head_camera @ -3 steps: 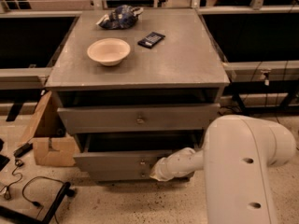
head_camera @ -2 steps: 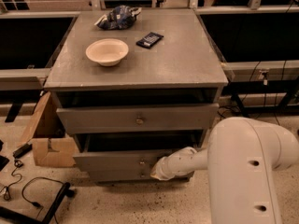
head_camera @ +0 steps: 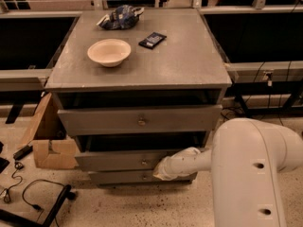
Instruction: Close middle drawer
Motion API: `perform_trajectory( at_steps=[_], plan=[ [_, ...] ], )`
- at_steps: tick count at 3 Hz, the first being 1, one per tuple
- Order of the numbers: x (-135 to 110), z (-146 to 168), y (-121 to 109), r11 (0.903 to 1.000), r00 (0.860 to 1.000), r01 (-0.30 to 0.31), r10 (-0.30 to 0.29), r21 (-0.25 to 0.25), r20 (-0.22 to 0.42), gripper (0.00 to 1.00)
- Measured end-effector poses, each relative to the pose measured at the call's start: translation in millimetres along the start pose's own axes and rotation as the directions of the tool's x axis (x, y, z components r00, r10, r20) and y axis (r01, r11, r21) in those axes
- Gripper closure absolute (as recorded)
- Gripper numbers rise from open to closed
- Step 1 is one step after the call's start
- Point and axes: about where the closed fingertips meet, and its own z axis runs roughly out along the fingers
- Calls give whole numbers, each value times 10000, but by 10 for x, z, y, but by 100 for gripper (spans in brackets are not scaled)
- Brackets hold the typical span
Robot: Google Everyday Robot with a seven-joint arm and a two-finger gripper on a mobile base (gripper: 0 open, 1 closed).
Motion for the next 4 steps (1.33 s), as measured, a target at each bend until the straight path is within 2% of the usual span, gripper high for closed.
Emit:
perform_trajectory(
  at_steps=[2,3,4],
  plan=[
    [-27,-76,-177,9997,10000,48,-47,254,-49,100],
    [-27,-76,-177,9997,10000,48,-47,254,-49,82],
    [-27,-76,-176,9997,10000,48,-47,254,-49,58]
  ],
)
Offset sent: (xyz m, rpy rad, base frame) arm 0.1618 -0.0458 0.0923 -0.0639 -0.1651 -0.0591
